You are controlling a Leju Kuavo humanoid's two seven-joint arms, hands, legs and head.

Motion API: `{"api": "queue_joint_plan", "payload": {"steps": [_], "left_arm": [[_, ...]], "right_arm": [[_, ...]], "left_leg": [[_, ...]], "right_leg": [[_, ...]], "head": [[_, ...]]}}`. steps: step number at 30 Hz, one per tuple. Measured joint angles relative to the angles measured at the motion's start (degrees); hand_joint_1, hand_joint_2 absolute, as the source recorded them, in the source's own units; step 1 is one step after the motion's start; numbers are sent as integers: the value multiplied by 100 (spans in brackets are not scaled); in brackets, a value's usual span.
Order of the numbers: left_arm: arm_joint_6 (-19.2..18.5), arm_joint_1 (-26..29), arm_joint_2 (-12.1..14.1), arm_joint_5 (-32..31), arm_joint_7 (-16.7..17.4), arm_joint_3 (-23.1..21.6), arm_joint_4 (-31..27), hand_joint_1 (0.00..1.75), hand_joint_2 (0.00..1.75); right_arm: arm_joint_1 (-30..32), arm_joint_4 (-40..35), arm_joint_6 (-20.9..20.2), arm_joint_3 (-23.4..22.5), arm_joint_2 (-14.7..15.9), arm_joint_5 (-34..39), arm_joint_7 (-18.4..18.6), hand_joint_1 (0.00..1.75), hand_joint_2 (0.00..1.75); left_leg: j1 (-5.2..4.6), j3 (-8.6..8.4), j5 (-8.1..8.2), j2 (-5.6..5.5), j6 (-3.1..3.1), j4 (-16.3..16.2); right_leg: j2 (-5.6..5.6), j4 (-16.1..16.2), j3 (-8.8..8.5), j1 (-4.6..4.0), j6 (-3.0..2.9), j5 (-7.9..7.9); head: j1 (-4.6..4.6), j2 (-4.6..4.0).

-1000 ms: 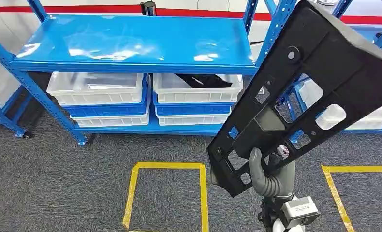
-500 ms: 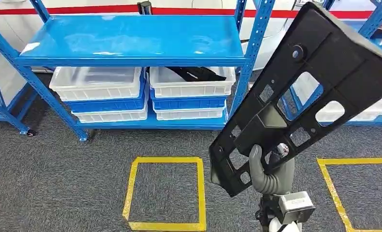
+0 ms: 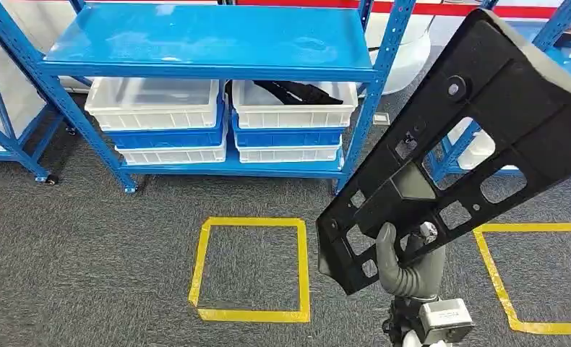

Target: Take the parts from the cabinet and place them on the table.

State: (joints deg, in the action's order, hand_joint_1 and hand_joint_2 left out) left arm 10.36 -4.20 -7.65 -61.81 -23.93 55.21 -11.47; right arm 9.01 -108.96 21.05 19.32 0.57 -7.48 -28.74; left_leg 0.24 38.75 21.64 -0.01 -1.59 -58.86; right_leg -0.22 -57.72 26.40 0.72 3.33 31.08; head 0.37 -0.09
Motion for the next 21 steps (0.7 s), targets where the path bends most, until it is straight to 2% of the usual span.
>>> {"api": "queue_joint_plan", "payload": {"steps": [1,2,3,4,5,6,7,8,9,10,11,12,14,15,16,17,19,21], "left_arm": [[-2,4,-2,-7,-15,0,0,0,175],[-9,13,4,-13,-28,0,0,0,175],[-9,8,0,-15,-28,2,0,0,175],[-11,10,0,-24,-35,0,0,0,175],[-11,14,2,-39,-37,0,0,0,175],[-11,18,11,-46,-39,0,0,0,175],[-11,23,9,-46,-39,0,0,0,175],[-11,24,9,-46,-39,0,0,0,175],[-13,25,9,-48,-39,0,0,0,175],[-18,29,9,-48,-39,0,2,0,175],[-17,33,9,-48,-39,0,2,0,175],[-15,33,11,-48,-39,0,0,0,175],[-15,28,26,-50,-46,0,0,0,175],[-15,32,24,-55,-52,0,2,0,175],[-22,39,26,-55,-55,0,4,0,175],[-22,39,26,-55,-61,0,4,0,175],[-22,36,20,-63,-63,0,4,0,175],[-15,44,26,-70,-63,0,4,0,175]], "right_arm": [[8,-11,0,2,-4,-4,-7,175,175],[41,-20,-2,-2,-7,-4,-15,175,175],[49,-26,-2,-7,-5,-4,-22,175,175],[57,-31,-2,-15,-4,-7,-24,175,175],[61,-33,-2,-15,-7,-4,-24,175,175],[63,-33,-7,-15,-15,-7,-24,175,175],[71,-33,-9,-17,-24,-7,-24,175,175],[85,-33,-15,-20,-28,-9,-24,175,175],[94,-33,-15,-24,-28,-9,-24,175,175],[103,-30,-15,-26,-28,-9,-24,175,175],[113,-31,-15,-26,-28,-11,-24,175,175],[125,-31,-15,-28,-28,-11,-24,175,175],[127,-31,-24,-28,-28,-20,-24,175,175],[127,-30,-37,-31,-28,-33,-26,175,175],[120,-31,-42,-33,-28,-44,-35,175,175],[128,-31,-46,-35,-28,-68,-44,175,175],[126,-31,-48,-35,-26,-127,-61,175,175],[129,-31,-48,-33,-28,-151,-65,175,175]], "left_leg": [[-11,16,-34,9,32,5],[-14,-13,-80,13,70,18],[5,-19,-121,16,110,36],[11,-29,-162,16,162,74],[40,1,-154,14,194,48],[45,49,40,6,216,-63],[53,144,401,4,237,-385],[54,281,716,-10,262,-842],[57,412,925,-14,286,-1295],[63,489,1020,-13,312,-1642],[74,447,989,-14,322,-1706],[94,272,860,-13,336,-1524],[132,-342,445,-9,337,-587],[141,-539,445,-16,340,-214],[98,-575,445,-43,297,-173],[91,-533,447,-40,269,-162],[95,-515,480,-45,227,-43],[69,-488,473,-57,215,-43]], "right_leg": [[7,138,-121,-34,-49,18],[6,162,-13,-35,-75,-9],[14,134,10,-56,-102,-13],[14,145,25,-64,-158,-49],[9,181,42,39,-231,-125],[9,178,70,26,-262,-162],[1,177,96,26,-325,-200],[-2,174,122,22,-337,-217],[-4,168,151,19,-338,-242],[-5,159,174,18,-323,-257],[-5,157,180,20,-330,-269],[-3,151,160,26,-317,-278],[11,105,149,44,-298,-280],[10,85,181,43,-256,-256],[14,40,263,-1,-227,-263],[13,37,268,-7,-184,-279],[15,13,328,-10,-163,-279],[11,42,345,-4,-170,-297]], "head": [[-7,0],[-20,0],[-18,0],[-15,0],[-17,0],[-22,0],[-39,0],[-37,0],[-37,0],[-37,0],[-39,0],[-39,0],[-39,0],[-42,0],[-66,0],[-55,0],[-48,0],[-26,0]]}}
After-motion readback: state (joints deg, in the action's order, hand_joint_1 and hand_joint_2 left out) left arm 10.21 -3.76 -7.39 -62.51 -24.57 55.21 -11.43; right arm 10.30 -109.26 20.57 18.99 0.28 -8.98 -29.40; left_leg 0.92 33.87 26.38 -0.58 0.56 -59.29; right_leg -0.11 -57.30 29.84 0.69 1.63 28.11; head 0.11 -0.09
